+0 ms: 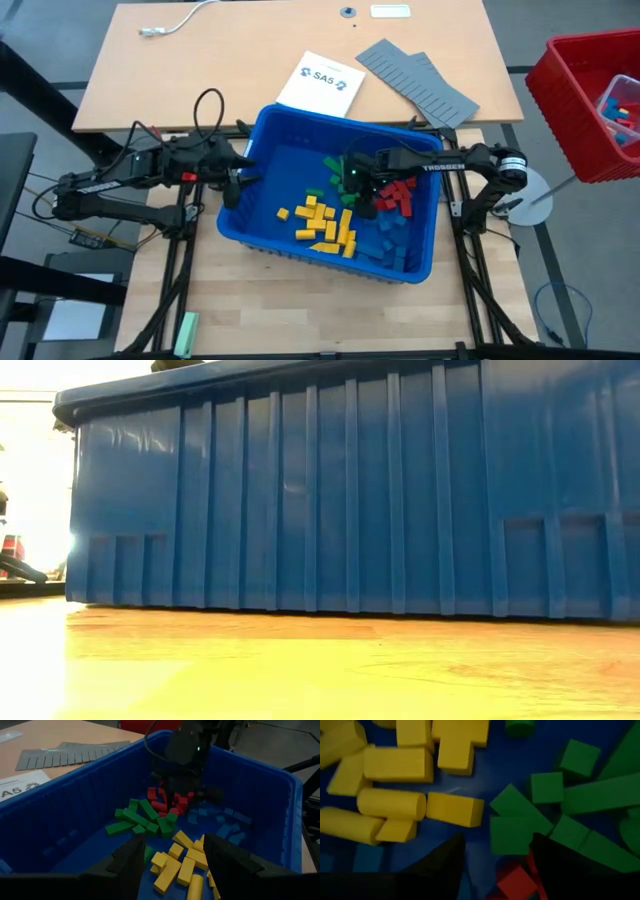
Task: Sort blocks
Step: Adjust the blue bin, then remove the green block from the blue bin
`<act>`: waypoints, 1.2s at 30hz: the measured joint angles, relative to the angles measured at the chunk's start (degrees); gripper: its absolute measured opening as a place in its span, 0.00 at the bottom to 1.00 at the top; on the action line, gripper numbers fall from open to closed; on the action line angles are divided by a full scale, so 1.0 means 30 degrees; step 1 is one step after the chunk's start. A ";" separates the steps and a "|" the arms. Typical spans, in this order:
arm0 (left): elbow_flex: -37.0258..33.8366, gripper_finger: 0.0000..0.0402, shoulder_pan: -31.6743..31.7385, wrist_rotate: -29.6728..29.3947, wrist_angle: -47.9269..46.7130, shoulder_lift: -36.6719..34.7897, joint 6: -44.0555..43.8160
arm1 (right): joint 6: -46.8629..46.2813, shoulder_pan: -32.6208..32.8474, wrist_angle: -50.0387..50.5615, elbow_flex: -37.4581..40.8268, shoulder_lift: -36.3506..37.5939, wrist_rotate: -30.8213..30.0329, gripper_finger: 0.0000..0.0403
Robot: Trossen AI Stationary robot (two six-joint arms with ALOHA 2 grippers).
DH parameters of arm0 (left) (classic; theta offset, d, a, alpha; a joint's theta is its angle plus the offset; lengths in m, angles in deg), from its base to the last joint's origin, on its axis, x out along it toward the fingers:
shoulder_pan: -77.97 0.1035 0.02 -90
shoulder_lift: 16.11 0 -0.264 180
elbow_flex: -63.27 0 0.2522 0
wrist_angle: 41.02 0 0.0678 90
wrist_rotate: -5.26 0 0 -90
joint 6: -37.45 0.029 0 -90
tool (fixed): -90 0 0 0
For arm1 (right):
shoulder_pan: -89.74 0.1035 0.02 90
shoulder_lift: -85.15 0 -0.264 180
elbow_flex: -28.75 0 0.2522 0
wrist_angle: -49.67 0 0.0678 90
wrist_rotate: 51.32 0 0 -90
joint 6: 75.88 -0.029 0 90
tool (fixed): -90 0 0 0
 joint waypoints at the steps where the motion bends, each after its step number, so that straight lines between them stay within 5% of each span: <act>1: 0.0000 0.52 0.0000 -0.0003 0.0004 0.0000 -0.0004 | 0.0299 0.0009 -0.0293 0.0301 0.0000 0.0000 0.54; 10: 0.0000 0.52 0.0000 -0.0153 0.0092 0.0037 -0.0018 | 0.0487 -0.0153 -0.3961 0.2446 0.0029 -0.0503 0.53; 36: 0.0015 0.53 0.0000 -0.0051 0.0419 0.1311 0.0346 | 0.0807 -0.0291 -0.5518 0.3549 0.0015 -0.0701 0.38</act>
